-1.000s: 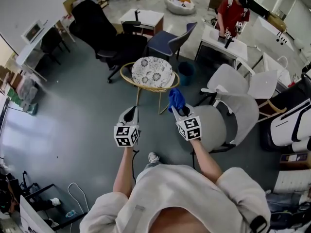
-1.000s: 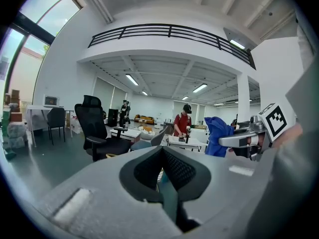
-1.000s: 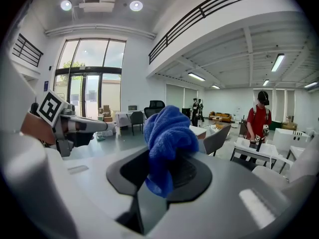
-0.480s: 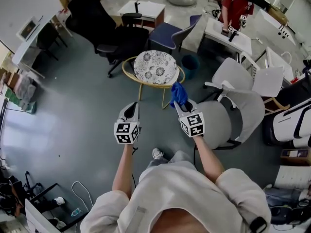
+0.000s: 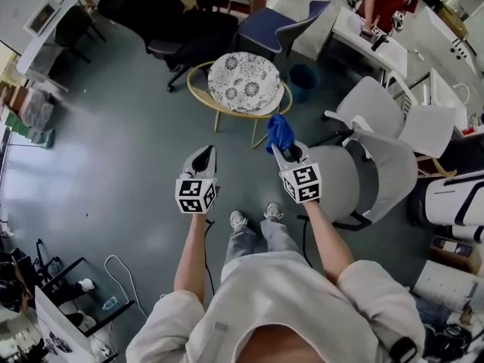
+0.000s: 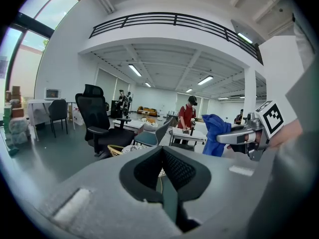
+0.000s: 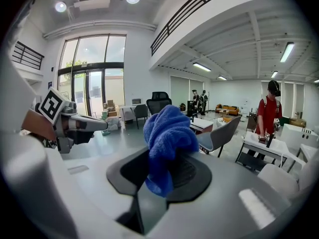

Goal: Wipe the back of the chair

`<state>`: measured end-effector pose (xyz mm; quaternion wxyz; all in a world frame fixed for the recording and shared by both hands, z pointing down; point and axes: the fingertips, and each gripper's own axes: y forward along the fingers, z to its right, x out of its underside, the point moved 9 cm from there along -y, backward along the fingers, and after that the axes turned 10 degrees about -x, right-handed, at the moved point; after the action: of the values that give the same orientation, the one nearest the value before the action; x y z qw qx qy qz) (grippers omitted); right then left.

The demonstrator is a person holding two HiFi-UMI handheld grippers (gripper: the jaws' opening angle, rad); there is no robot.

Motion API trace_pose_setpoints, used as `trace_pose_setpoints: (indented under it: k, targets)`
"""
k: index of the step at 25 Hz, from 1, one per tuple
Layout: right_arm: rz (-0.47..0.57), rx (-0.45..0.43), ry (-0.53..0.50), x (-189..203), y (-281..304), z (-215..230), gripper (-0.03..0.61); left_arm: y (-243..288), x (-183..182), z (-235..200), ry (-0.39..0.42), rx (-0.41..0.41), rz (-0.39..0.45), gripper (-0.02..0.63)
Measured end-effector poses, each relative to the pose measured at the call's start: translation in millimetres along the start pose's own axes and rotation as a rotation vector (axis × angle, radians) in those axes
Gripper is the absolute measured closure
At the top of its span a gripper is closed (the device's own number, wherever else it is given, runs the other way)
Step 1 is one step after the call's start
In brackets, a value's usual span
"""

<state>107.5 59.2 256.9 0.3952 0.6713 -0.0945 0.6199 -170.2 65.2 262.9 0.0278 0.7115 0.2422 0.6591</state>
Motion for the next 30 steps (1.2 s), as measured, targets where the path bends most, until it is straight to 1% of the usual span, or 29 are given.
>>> trace_pose_setpoints:
  k: [3,7,12,17,24,30]
  targets:
    - [-0.012,0.0,-0.005,5,5,14,0.483,10,5,7,-0.012,-0.011,-0.012,0.612]
    - [-0.027,-0.027,-0.006,15,12,27,0.483,22,19,16,-0.031,-0.018,-0.021,0.612]
    - [-0.045,-0.04,-0.005,31,23,36,0.483,40,39,24,-0.054,-0.02,-0.038,0.612]
    - [-0.055,-0.05,0.0,51,44,39,0.483,59,59,21,-0.077,-0.017,-0.042,0.612]
    - [-0.049,-0.03,0.033,84,73,36,0.483,80,100,8,-0.102,-0.023,-0.045,0.612]
    - [-0.066,-0.04,0.015,117,92,39,0.483,93,141,4,-0.121,-0.026,-0.062,0.612]
